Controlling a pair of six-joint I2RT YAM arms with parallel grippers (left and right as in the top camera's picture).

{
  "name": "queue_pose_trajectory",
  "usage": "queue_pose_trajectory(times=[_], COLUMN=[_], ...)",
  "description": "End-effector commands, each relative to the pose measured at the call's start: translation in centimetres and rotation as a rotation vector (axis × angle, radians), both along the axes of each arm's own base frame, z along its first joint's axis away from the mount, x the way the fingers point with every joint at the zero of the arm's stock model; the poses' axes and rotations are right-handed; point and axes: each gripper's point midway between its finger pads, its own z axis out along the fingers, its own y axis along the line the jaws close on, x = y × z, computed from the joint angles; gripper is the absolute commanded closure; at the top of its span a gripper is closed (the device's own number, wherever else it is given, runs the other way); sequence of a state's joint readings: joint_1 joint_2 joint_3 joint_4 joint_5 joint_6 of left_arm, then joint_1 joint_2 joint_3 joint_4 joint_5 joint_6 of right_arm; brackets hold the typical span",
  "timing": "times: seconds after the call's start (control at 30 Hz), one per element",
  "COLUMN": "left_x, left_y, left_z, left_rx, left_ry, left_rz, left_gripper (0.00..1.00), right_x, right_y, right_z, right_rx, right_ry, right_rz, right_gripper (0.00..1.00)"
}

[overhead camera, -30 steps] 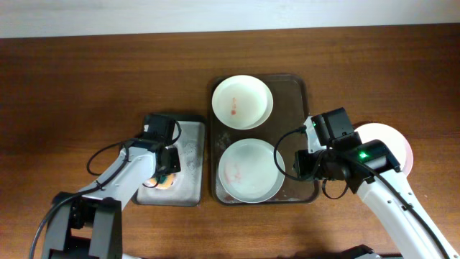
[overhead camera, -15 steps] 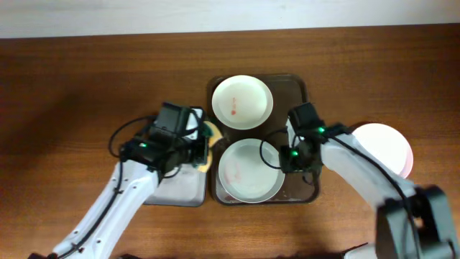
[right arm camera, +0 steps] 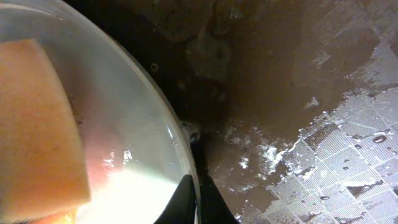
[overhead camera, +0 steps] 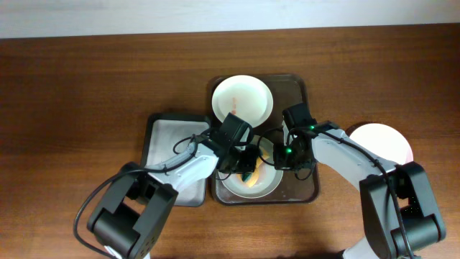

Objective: Clean dirty plates on tray and stack at the side

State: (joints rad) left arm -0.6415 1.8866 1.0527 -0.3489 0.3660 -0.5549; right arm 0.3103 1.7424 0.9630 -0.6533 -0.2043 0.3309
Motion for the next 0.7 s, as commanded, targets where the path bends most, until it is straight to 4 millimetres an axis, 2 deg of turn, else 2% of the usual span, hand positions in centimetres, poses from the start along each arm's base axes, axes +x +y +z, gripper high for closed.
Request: queue_pose_trajectory(times=[0.0, 0.07, 0.17, 0.23, 0.27, 0.37, 0.4, 0.5, 0.6, 0.67], left_x=[-2.4, -1.7, 0.9, 1.2, 1.4, 1.3, 1.1, -0.2, -1.5, -2.1], left_y=[4.8, 7.1, 12.8, 13.7, 12.8, 7.6, 3.2, -4.0, -7.0, -7.8], left_z=[-5.2, -4.2, -1.3, -1.0, -1.2, -2.2, -2.3, -2.0, -1.3, -1.3], left_rx=[0.264, 0.419, 0.765, 0.817, 0.77, 0.502, 0.283, -0.026, -0.154, -0.17], left_ry=[0.115, 0.097, -0.04, -0.07, -0.068, -0.007, 0.041, 0.094, 0.117, 0.117], left_rz=[0.061, 0.085, 0.129, 0.136, 0.14, 0.118, 0.074, -0.055, -0.135, -0.161], left_gripper=[1.0, 1.0, 1.0, 1.0, 1.0, 1.0, 1.0, 1.0, 1.0, 1.0], right_x=[-0.9, -0.9, -1.0, -1.0, -1.0, -1.0, -1.0, -0.8, -0.8, -0.8], right_y=[-0.6, -0.6, -0.7, -0.7, -0.7, -0.6, -0.6, -0.6, -0.6, -0.6], right_z=[-0.9, -0.9, -0.9, -0.9, -0.9, -0.9, -0.9, -0.9, -0.9, -0.9], right_rx=[-0.037, -0.038, -0.039, -0.039, -0.039, -0.038, -0.038, -0.036, -0.036, -0.036], right_ry=[0.042, 0.043, 0.048, 0.048, 0.048, 0.047, 0.046, 0.041, 0.041, 0.041], right_rz=[-0.01, -0.01, -0.017, -0.018, -0.018, -0.018, -0.017, -0.018, -0.018, -0.018], right_gripper=[0.96, 0.96, 0.96, 0.96, 0.96, 0.96, 0.96, 0.96, 0.96, 0.96])
